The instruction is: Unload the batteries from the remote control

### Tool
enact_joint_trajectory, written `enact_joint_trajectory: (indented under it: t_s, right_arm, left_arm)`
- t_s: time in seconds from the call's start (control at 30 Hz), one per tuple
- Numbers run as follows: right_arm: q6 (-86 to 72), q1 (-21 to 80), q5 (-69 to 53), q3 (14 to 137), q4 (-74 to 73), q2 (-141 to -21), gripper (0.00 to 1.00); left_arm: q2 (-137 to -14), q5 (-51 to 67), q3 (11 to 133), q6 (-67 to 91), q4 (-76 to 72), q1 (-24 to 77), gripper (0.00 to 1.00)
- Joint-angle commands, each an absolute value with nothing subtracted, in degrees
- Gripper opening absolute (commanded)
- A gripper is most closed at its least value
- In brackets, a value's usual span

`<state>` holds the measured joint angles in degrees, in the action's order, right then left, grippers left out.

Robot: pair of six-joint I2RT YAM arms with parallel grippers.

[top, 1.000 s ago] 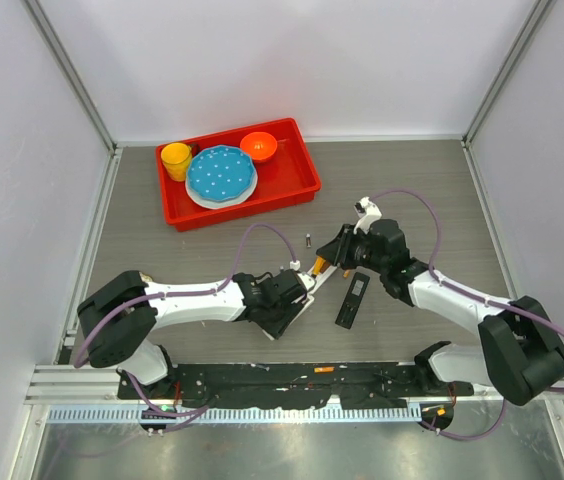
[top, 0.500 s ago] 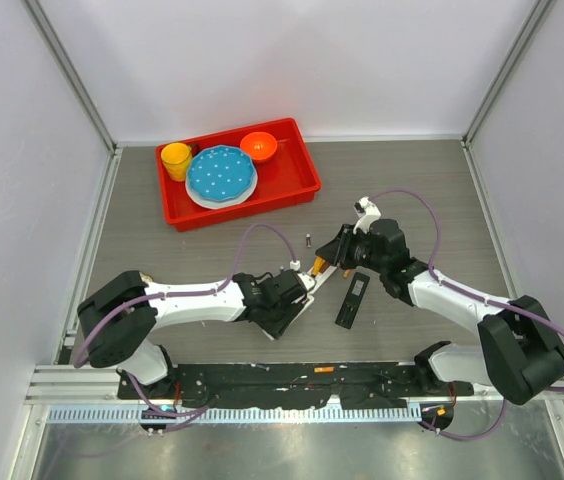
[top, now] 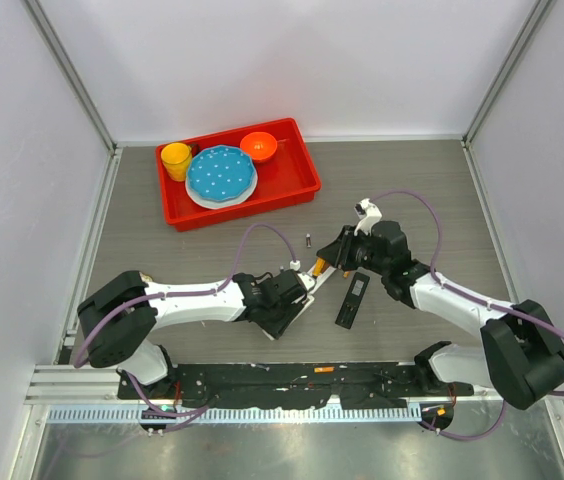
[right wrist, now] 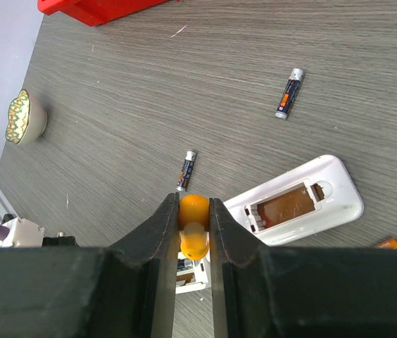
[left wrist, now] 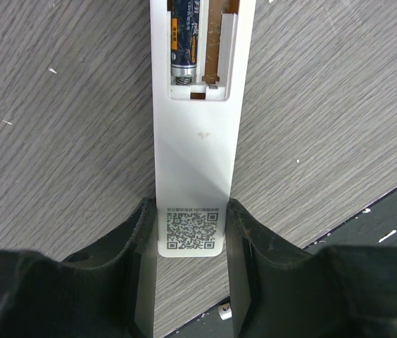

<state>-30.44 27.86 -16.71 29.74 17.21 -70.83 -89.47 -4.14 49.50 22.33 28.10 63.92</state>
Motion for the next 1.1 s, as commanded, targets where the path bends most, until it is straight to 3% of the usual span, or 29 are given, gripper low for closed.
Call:
enact_joint_trajectory:
  t_s: [0.0,0.67,1.07]
  right_arm:
    - [-28.5,28.3,-16.9,28.9,18.0,-69.5,0.01]
    - [-26.5,31.2,-12.9,28.8,17.1,-70.7,0.01]
    - [-18.8,41.6,8.2,30.2,10.5,-70.0,0.01]
  left_arm:
    - [-92.1,-3.3,48.9,22.7,24.6,64.8,0.0]
    - [-91.8,-3.3,48.6,23.0,24.5,64.8,0.0]
    - [-92.2,-3.3,48.6,23.2,24.1,64.9,0.0]
